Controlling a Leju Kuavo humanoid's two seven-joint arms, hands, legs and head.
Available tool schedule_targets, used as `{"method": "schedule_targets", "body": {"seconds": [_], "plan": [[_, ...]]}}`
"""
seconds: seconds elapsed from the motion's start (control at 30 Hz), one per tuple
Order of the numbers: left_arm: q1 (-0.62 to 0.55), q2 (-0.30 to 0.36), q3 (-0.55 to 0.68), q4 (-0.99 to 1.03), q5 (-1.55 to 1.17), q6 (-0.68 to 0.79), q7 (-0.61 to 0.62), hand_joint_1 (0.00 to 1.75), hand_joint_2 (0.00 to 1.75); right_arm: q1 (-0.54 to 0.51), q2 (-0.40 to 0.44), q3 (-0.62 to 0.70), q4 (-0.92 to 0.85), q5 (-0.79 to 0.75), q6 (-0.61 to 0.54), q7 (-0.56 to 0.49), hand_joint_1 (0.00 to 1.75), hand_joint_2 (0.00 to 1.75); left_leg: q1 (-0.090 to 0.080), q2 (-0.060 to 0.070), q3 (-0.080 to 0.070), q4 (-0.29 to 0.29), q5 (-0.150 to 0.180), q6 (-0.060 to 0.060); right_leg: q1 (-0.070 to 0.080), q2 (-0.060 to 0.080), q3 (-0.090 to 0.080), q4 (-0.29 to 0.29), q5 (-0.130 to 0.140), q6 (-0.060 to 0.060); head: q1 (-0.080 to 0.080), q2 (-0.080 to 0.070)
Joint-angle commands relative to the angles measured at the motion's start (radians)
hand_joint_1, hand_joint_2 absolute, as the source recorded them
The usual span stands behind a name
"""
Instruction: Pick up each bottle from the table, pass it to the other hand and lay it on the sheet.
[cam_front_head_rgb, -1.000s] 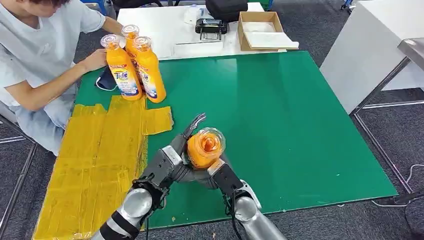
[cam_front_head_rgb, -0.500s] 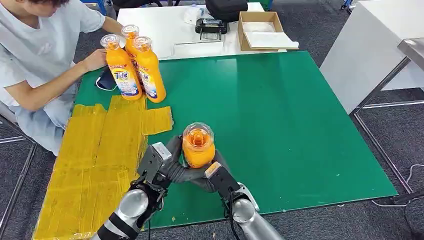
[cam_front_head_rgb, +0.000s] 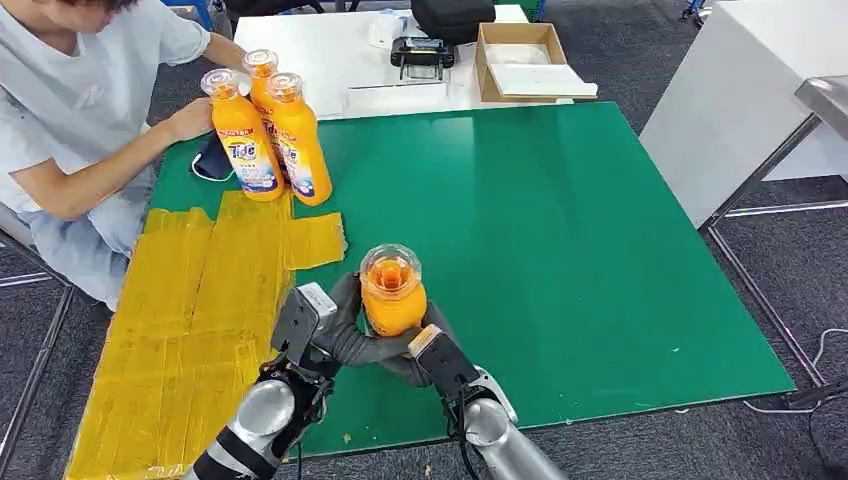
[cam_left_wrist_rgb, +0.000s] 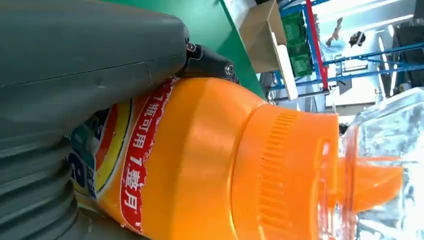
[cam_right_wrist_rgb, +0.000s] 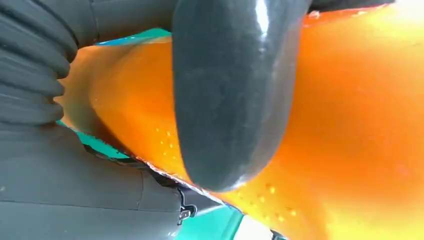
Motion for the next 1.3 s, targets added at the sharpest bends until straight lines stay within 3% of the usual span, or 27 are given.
{"method": "schedule_targets", "body": {"seconds": [0.03,0.1,0.13,0.17,0.2,0.53,0.67,0.8,0.9,1.03,1.1,1.17,1.27,1.3], "plan": [[-0.021,-0.002,0.002,0.008,0.033,0.024,-0.005,1.75,1.75,-0.02,-0.021,-0.012,0.059,-0.01,-0.012,0.004,1.75,1.75,0.001,-0.001,0.004,0.001,-0.002,-0.003,0.001,-0.002,0.005,0.0,-0.002,-0.002,0.0,0.0],[-0.018,-0.003,0.006,0.006,0.039,0.032,-0.004,1.75,1.75,-0.016,-0.023,-0.016,0.05,-0.011,-0.018,0.003,1.75,1.75,0.001,-0.001,0.004,0.0,-0.002,-0.002,0.001,-0.002,0.004,-0.001,-0.002,-0.002,0.0,0.0],[-0.017,-0.004,0.012,0.005,0.048,0.042,-0.004,1.75,1.75,-0.011,-0.022,-0.024,0.041,-0.014,-0.026,0.0,1.47,1.75,0.001,-0.001,0.002,0.0,-0.001,-0.002,0.001,-0.002,0.003,-0.001,-0.001,-0.001,0.0,0.0],[-0.016,-0.003,0.015,0.005,0.051,0.048,-0.004,1.75,1.75,-0.008,-0.022,-0.029,0.035,-0.016,-0.032,-0.002,0.54,1.75,0.001,-0.001,0.004,0.001,-0.002,-0.003,0.002,-0.002,0.005,0.0,-0.002,-0.002,0.0,0.0],[-0.016,0.0,0.02,0.003,0.053,0.06,-0.007,1.75,1.75,-0.002,-0.024,-0.037,0.02,-0.017,-0.043,-0.004,0.0,1.75,0.001,-0.001,0.002,0.0,-0.001,-0.002,0.001,-0.002,0.003,-0.001,-0.001,-0.001,0.0,0.0],[-0.052,0.039,0.114,-0.006,-0.161,0.279,-0.058,1.75,1.75,0.067,-0.066,-0.105,-0.175,-0.024,-0.079,-0.014,0.0,1.75,0.002,-0.001,0.005,0.002,-0.003,-0.004,0.002,-0.003,0.006,0.001,-0.003,-0.003,0.0,0.0],[-0.058,0.047,0.127,-0.006,-0.187,0.294,-0.057,1.75,1.75,0.072,-0.071,-0.11,-0.199,-0.023,-0.08,-0.015,0.0,1.75,0.001,-0.001,0.002,0.0,-0.001,-0.002,0.001,-0.002,0.003,0.0,-0.002,-0.002,0.0,0.0],[-0.059,0.04,0.169,0.012,-0.47,0.507,-0.046,1.75,1.75,0.098,-0.079,-0.115,-0.286,0.005,-0.096,-0.03,0.0,1.75,0.002,-0.001,0.006,0.002,-0.004,-0.004,0.002,-0.002,0.007,0.001,-0.004,-0.003,0.0,0.0],[-0.075,0.036,0.238,0.056,-0.878,0.643,0.061,1.75,1.75,0.118,-0.093,-0.106,-0.386,0.06,-0.122,-0.036,0.0,1.75,0.001,-0.001,0.004,0.002,-0.003,-0.003,0.001,-0.002,0.004,0.001,-0.003,-0.003,0.0,0.0],[-0.127,0.053,0.259,0.169,-1.277,0.597,0.224,1.75,1.75,0.133,-0.11,-0.1,-0.488,0.114,-0.154,-0.044,0.0,1.75,0.001,-0.002,0.004,0.001,-0.002,-0.003,0.002,-0.003,0.005,0.001,-0.003,-0.003,0.0,0.0],[-0.141,0.052,0.259,0.2,-1.326,0.587,0.247,1.75,1.75,0.135,-0.113,-0.099,-0.51,0.131,-0.165,-0.043,0.0,1.75,0.001,-0.002,0.004,0.001,-0.002,-0.003,0.001,-0.003,0.004,0.001,-0.002,-0.003,0.0,0.0],[-0.168,0.062,0.264,0.27,-1.597,0.586,0.387,1.75,1.75,0.125,-0.126,-0.086,-0.528,0.244,-0.223,-0.038,0.0,1.75,0.001,-0.001,0.004,0.001,-0.002,-0.003,0.001,-0.002,0.004,0.0,-0.002,-0.002,0.0,0.0],[-0.21,0.063,0.264,0.359,-1.669,0.501,0.44,1.75,1.75,0.127,-0.145,-0.082,-0.575,0.298,-0.242,-0.028,0.0,1.75,0.002,-0.001,0.004,0.001,-0.002,-0.003,0.002,-0.002,0.004,0.0,-0.001,-0.003,0.0,0.0],[-0.237,0.094,0.204,0.39,-1.669,0.471,0.504,1.75,1.75,0.135,-0.147,-0.089,-0.594,0.301,-0.248,-0.029,0.0,1.75,0.002,-0.002,0.005,0.001,-0.002,-0.004,0.002,-0.004,0.006,0.001,-0.002,-0.004,0.0,0.0]]}}
